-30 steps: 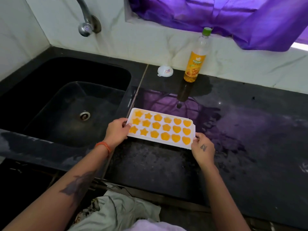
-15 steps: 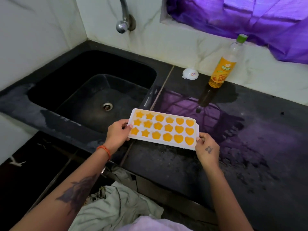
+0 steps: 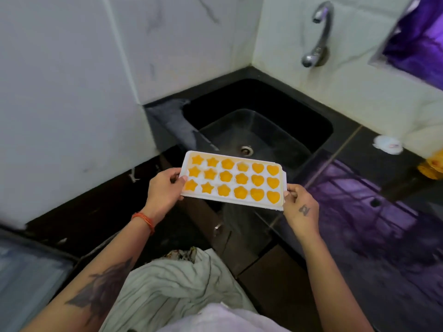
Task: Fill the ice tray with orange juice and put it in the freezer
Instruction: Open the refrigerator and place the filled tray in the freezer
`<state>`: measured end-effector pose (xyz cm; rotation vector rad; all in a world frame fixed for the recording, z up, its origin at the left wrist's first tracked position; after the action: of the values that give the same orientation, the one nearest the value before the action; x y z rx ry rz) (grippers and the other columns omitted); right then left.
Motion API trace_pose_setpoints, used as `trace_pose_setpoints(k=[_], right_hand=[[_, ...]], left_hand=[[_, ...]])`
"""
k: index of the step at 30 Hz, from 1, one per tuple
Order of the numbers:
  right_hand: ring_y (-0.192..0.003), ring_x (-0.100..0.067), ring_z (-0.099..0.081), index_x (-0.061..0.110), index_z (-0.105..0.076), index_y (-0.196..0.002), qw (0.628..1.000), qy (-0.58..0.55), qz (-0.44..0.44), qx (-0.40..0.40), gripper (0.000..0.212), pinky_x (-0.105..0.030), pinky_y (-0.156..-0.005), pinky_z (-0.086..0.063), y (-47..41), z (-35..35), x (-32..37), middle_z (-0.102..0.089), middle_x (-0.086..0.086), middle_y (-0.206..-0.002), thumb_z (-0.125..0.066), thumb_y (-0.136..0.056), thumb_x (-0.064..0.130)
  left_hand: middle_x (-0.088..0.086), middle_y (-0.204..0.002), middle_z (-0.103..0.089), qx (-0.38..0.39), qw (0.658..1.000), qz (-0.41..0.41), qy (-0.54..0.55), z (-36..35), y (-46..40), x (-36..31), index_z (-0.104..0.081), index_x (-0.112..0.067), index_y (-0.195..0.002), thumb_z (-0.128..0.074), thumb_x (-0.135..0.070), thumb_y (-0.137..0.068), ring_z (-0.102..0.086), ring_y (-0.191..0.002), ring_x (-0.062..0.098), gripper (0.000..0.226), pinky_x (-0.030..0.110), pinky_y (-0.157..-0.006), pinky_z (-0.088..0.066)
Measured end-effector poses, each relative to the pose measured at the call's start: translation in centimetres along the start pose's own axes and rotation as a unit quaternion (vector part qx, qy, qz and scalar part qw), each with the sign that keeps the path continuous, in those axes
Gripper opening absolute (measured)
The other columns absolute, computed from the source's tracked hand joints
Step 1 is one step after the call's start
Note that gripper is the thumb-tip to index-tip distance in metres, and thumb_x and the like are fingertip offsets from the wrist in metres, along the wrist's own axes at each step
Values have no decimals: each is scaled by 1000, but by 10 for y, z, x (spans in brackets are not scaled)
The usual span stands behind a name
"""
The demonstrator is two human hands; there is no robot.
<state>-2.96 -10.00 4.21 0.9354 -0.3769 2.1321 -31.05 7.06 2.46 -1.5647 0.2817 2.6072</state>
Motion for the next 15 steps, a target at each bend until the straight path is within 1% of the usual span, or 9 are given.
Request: trace_pose_setpoints(k=[3,5,7,8,11,13,15], right_hand=[[-103,-24,-61,9,-62,-116,999,5,31,33,24,-42,-88,-52,18,-46,44,-66,-8,-111,-48,-97,11],[-103,-25,-61,8,-62,-117,997,14,50,56,25,-42,-88,-52,32,-78,74,-66,-10,-112,-48,-97,10],[-102,-26,-61,7,-62,-117,994,17,73,83,25,-41,-87,-51,48,-110,103,-66,-11,-111,-48,-96,10],[-101,-25,-61,8,-63,-117,991,16,85,99,25,-41,-86,-51,57,-127,118,-66,-11,-109,-49,-96,11],[-96,-22,-61,11,-62,-117,983,13,115,145,24,-38,-81,-53,88,-180,158,-65,-8,-105,-48,-97,13],[-93,-18,-60,13,-62,-117,976,7,135,171,24,-39,-80,-55,110,-214,184,-64,-6,-106,-49,-97,15],[-92,-16,-60,13,-62,-116,967,3,166,195,23,-40,-80,-56,134,-246,209,-65,-5,-106,-49,-97,16]], left_hand=[[6,-105,-65,-43,999,25,7,67,9,33,-59,-10,-125,-55,-17,-94,-60,-71,12,33,15,-50,-46],[6,-107,-66,-71,996,47,22,110,18,58,-59,-10,-125,-56,-17,-94,-63,-76,14,32,20,-54,-51],[6,-106,-67,-103,992,65,27,153,29,83,-61,-10,-123,-56,-16,-93,-65,-83,18,31,26,-62,-56],[6,-105,-67,-121,990,73,29,175,35,96,-62,-9,-122,-56,-15,-93,-64,-81,18,30,25,-61,-56],[5,-99,-66,-175,978,102,44,236,57,136,-63,-8,-120,-57,-12,-92,-61,-71,12,29,14,-46,-50],[6,-96,-67,-210,969,117,60,273,75,161,-64,-7,-119,-57,-11,-92,-59,-69,10,28,12,-43,-48],[3,-90,-66,-245,958,133,64,309,96,183,-65,-7,-116,-56,-10,-92,-58,-66,9,26,12,-44,-47]])
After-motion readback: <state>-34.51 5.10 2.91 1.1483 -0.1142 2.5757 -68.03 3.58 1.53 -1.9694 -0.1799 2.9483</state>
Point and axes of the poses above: each hand's wrist, its own y-axis away from the middle knuckle, its own z-axis out of the back of the hand, x = y × z, the point moved 9 cm from there along -y, towards the middle knuckle
